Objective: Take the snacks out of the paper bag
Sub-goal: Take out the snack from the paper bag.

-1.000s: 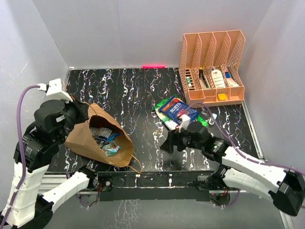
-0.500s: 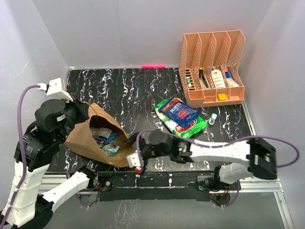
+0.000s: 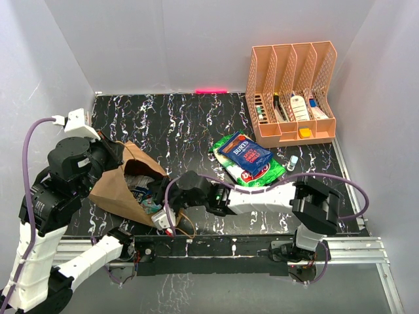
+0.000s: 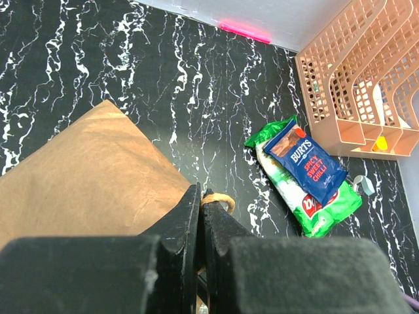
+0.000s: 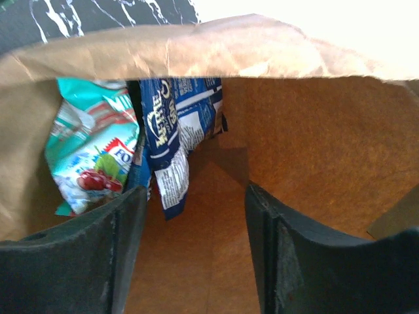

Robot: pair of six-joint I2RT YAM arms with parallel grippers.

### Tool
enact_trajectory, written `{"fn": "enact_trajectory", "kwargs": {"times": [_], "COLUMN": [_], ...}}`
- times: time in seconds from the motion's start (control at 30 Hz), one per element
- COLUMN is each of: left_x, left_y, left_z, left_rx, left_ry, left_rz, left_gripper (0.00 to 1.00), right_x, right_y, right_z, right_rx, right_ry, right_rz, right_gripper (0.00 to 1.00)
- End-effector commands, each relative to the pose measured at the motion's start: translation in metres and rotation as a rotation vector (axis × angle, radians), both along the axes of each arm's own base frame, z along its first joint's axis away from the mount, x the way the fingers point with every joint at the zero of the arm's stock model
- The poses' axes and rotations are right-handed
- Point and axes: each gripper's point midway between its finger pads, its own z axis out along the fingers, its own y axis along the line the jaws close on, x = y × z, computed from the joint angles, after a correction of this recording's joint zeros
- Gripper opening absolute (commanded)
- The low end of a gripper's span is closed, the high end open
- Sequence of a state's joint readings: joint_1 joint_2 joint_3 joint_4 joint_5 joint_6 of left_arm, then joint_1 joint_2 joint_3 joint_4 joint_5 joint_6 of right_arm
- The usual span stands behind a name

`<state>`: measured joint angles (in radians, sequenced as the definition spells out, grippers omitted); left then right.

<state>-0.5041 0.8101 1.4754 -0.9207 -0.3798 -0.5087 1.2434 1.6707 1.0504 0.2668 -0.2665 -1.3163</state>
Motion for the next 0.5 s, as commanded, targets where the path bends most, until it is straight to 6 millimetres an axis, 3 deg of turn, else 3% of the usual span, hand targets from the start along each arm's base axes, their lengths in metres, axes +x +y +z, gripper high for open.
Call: {"fn": "enact_trajectory", "kwargs": {"times": [0.0,0.23,0.47], "left_x": [0.000,-0.001,-0.003], "left_y": [-0.004,-0.003,-0.004], "left_z": [0.014,0.016,0.020], "left_rx": [-0.040,-0.028,-0.031], "left_ry": [-0.040,-0.040,-0.043], "left_rz": [-0.015,-0.018,-0.027], "left_gripper": [0.00,0.00,0.00], "right_x": [0.022,0.050,0.075], "right_y": [0.019,0.041,0.055], "right_z": [0.025,-0.001,-0.029], "right_rx": [0.075,-0.005,-0.077], "right_ry": [-0.136,-0.219,-0.282], "right_rz": [0.044,0.038,0.006], "right_gripper": [0.59,0.54,0.57]}}
